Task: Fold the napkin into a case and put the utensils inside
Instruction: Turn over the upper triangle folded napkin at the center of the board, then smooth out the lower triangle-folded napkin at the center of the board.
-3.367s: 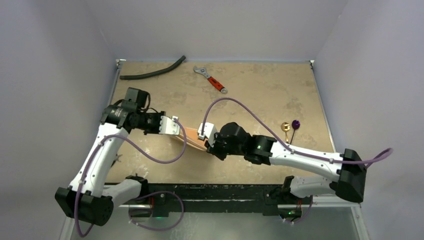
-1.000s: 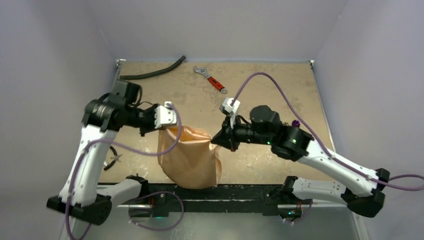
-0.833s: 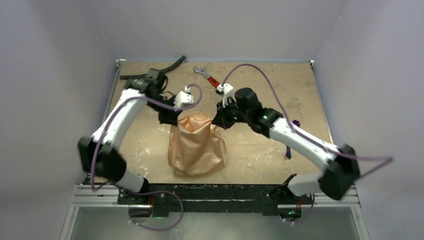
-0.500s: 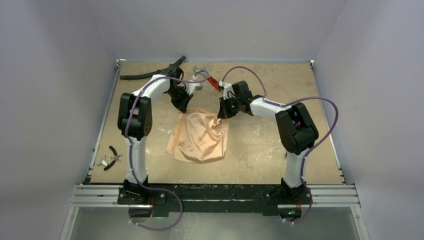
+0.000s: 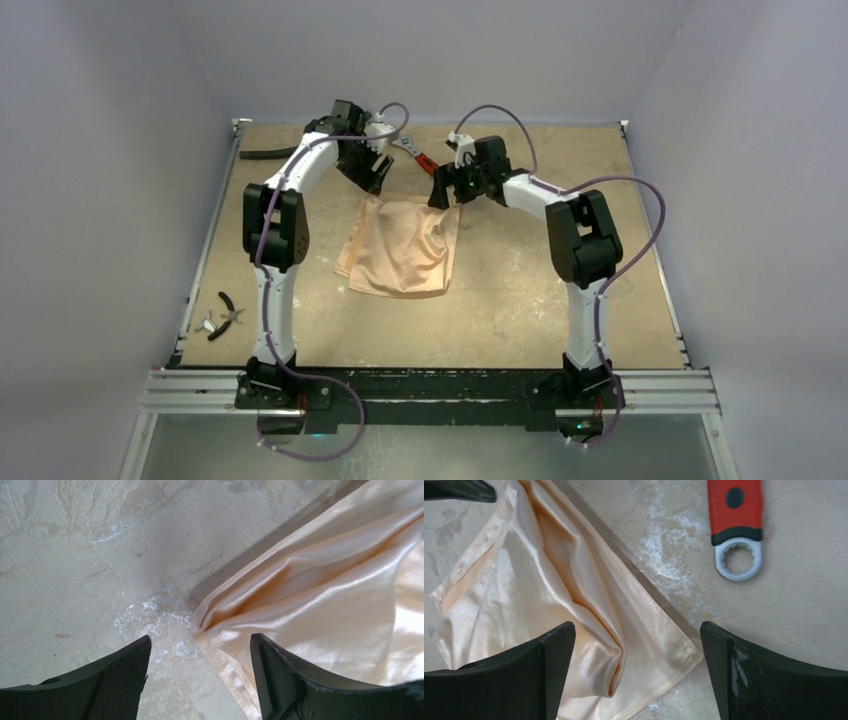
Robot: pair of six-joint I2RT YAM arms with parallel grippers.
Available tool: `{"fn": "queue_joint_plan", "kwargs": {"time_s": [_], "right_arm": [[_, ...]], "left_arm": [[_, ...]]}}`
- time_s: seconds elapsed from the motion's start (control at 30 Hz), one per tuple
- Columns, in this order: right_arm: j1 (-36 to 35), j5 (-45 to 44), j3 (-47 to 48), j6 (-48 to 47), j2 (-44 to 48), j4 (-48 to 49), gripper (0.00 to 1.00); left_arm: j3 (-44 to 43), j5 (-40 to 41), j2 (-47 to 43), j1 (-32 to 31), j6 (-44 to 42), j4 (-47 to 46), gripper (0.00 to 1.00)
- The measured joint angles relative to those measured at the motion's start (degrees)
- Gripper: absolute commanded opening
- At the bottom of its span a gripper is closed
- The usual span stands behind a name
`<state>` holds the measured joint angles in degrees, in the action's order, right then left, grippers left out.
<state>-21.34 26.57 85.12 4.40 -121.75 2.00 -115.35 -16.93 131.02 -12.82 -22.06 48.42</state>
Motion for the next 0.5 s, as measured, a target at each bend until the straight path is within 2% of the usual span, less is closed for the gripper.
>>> {"fn": "queue_joint_plan", "kwargs": {"time_s": [0.1, 0.2, 0.4, 0.5], "right_arm": [[0.0, -3.7, -0.2, 0.2, 1.6, 0.3, 0.98], [0.1, -7.7, -2.9, 0.9, 6.0, 1.0, 0.97], [0.6, -7.2, -13.2, 5.1, 18.3, 6.1, 0.79], [0.6, -4.3, -16.9, 7.7, 19.5, 9.2, 0.72]], "left_arm": [[-0.9, -1.0, -1.1, 0.1, 0.0, 1.4, 0.70], [-0.8, -2.2, -3.2, 0.2, -0.7, 3.1, 0.65], [3.6, -3.9, -7.1, 0.3, -2.8, 3.5, 0.48], [6.1, -4.2, -6.9, 0.4, -3.0, 3.5, 0.41]]}}
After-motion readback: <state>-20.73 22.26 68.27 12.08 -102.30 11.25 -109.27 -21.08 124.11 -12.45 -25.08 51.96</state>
